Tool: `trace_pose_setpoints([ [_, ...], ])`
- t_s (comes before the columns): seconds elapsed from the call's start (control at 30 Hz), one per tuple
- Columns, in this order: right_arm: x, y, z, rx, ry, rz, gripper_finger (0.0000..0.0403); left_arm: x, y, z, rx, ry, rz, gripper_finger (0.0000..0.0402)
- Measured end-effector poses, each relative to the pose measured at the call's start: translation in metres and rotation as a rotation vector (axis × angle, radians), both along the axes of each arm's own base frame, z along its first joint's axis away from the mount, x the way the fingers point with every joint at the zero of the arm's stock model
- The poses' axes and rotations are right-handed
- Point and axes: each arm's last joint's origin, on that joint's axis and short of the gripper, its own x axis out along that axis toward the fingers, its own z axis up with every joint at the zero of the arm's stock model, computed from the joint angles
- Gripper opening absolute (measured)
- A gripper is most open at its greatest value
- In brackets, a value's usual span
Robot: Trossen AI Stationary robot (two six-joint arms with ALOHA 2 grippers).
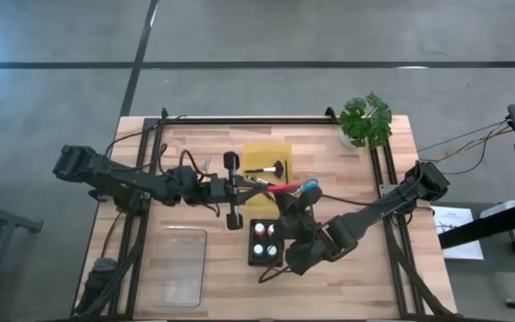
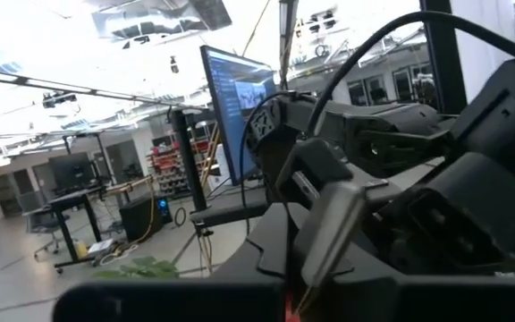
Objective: Pick & Place Paint Supplies
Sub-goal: Put the red scissors into the transparent bin
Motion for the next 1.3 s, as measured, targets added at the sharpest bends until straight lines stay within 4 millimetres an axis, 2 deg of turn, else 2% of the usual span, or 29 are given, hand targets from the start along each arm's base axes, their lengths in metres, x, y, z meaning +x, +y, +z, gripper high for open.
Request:
trace_pose_setpoints([
  [0.4, -0.004, 0.014, 0.008, 0.029, -0.036, 0.044, 0.0212, -0.004, 0.006, 0.001, 0.035, 0.049, 0.074, 0.0002],
  [0.6, -0.019, 0.033, 0.018, 0.040, -0.054, 0.108, 0.0273, -0.024, 0.011, 0.005, 0.043, 0.207, 0.073, 0.0001],
  [0.73, -0.035, 0.045, 0.029, 0.073, -0.094, 0.156, 0.0287, -0.047, 0.014, 0.005, 0.000, 0.368, 0.039, 0.0001],
  [0.93, -0.056, 0.060, 0.040, 0.134, -0.158, 0.217, 0.0289, -0.086, 0.013, -0.004, -0.161, 0.664, -0.131, 0.0001],
  [1.17, -0.065, 0.064, 0.046, 0.178, -0.202, 0.235, 0.0289, -0.123, -0.004, -0.005, -0.370, 0.890, -0.401, 0.0001],
  [1.3, -0.065, 0.064, 0.045, 0.177, -0.200, 0.235, 0.0289, -0.142, -0.018, -0.001, -0.468, 0.941, -0.462, 0.0001],
])
